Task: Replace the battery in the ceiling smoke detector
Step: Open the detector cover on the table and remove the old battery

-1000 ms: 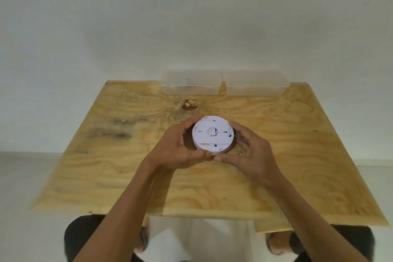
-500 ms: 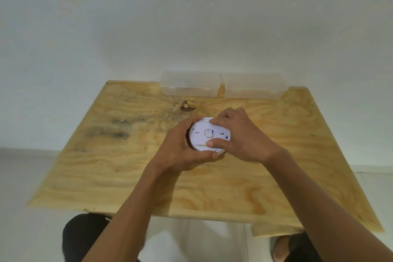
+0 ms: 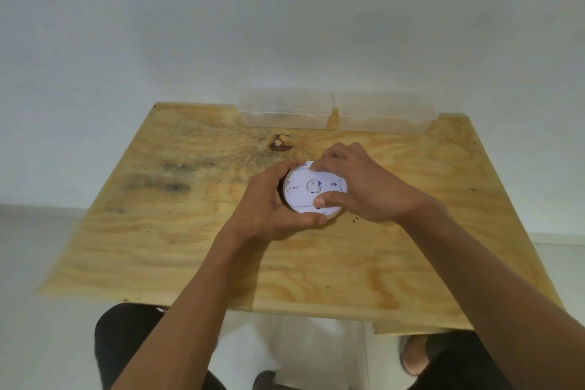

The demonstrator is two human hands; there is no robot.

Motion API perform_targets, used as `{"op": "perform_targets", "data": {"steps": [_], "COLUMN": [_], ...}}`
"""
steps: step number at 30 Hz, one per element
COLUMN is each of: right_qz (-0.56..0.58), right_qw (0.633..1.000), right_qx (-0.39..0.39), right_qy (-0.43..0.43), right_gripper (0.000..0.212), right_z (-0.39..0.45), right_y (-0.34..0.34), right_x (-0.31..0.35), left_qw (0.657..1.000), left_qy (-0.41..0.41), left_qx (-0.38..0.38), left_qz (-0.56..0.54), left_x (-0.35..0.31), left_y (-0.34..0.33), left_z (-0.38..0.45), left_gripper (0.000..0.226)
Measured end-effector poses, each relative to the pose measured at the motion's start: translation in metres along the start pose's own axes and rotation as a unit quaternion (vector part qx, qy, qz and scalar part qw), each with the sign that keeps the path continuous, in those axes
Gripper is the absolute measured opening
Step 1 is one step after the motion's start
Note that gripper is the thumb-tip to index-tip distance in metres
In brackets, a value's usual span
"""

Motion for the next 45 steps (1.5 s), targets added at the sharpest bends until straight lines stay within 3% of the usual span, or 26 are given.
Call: {"op": "perform_targets", "data": {"steps": [4,10,17,20,22,25,27,29,36,45], "right_qz": [-0.007,-0.036,-0.143,-0.189,-0.187,-0.083,-0.019,0.025,0.051,0.034], "right_qw": [0.999,0.999,0.984,0.975,0.979,0.99,0.978,0.961,0.938,0.93], "right_qx": [0.033,0.034,0.104,0.109,0.073,-0.056,-0.153,-0.2,-0.272,-0.283], "right_qy": [0.005,-0.002,-0.026,-0.035,-0.037,-0.097,-0.143,-0.192,-0.209,-0.233], "right_gripper": [0.062,0.061,0.068,0.057,0.052,0.065,0.066,0.063,0.038,0.04], "right_z": [0.005,0.002,-0.002,-0.003,-0.006,-0.018,-0.029,-0.035,-0.046,-0.043], "right_y": [0.003,0.008,0.015,0.019,0.029,0.054,0.059,0.046,-0.009,-0.015], "right_x": [0.001,0.013,0.032,0.036,0.035,0.008,-0.015,-0.039,-0.073,-0.078], "left_qw": [1.0,1.0,1.0,1.0,1.0,1.0,1.0,1.0,0.999,0.999], "left_qy": [0.003,0.001,-0.015,-0.019,-0.02,-0.024,-0.018,-0.018,-0.022,-0.018], "left_qx": [0.004,-0.001,-0.002,-0.005,-0.004,-0.001,0.002,0.001,-0.01,-0.017], "left_qz": [-0.002,-0.015,-0.014,-0.006,-0.008,0.012,0.013,0.018,0.036,0.045], "left_x": [0.002,0.001,0.002,0.001,0.002,0.001,0.002,0.003,0.003,0.003], "left_y": [0.001,0.002,0.001,0.002,0.001,0.0,-0.001,-0.001,-0.002,0.0], "left_z": [-0.001,-0.003,-0.003,-0.003,-0.003,-0.004,-0.003,-0.003,-0.005,-0.005], "left_gripper": [0.102,0.076,0.069,0.071,0.073,0.08,0.087,0.094,0.089,0.089]}}
Point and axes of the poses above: each hand's wrist, its own z-axis towards the middle knuckle, its own y-axis out of the back of the hand, x = y × z, the point moved 8 cm from there along z, towards the middle knuckle, and after that the axes turned 8 degrees about x, right-handed, at the moved point
